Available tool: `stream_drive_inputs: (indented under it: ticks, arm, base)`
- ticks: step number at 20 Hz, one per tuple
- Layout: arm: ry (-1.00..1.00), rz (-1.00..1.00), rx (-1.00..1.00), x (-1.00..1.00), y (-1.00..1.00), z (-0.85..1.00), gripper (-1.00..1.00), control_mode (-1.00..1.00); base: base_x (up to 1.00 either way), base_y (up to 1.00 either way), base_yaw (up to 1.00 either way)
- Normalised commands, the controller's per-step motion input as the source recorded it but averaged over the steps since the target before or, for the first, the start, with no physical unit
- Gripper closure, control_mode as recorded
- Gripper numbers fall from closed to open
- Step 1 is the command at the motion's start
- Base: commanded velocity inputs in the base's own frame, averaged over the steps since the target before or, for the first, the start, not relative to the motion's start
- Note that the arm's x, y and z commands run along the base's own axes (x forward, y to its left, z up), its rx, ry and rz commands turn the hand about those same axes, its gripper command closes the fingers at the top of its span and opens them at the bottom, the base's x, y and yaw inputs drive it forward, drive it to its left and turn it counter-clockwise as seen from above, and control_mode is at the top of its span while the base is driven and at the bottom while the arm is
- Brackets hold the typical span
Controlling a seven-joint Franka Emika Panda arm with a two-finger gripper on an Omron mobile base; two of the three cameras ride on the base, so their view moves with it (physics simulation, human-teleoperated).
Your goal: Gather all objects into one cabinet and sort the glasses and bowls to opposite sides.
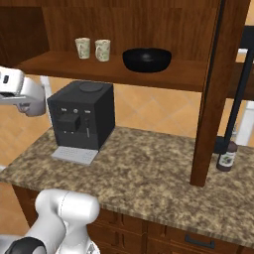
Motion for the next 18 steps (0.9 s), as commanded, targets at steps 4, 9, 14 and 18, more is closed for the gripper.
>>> stream_drive_inputs:
  ticks: [4,9,14,18]
  arm:
    - [-0.31,0.0,0.0,0.0,-0.08,0.45,1.0,-1.0]
    - [-0.09,0.0,0.1,0.18,-0.21,0.28,1.0,-1.0]
    - [-0.06,0.0,0.16,0.52,-0.32,0.15,1.0,-1.0]
    - [-0.09,0.0,0.07,0.7,-0.18,0.18,1.0,-1.0]
  base:
    - [0.0,0.0,0.0]
    - [0.0,0.0,0.0]
    - [0.0,0.0,0.0]
    - [0.0,0.0,0.0]
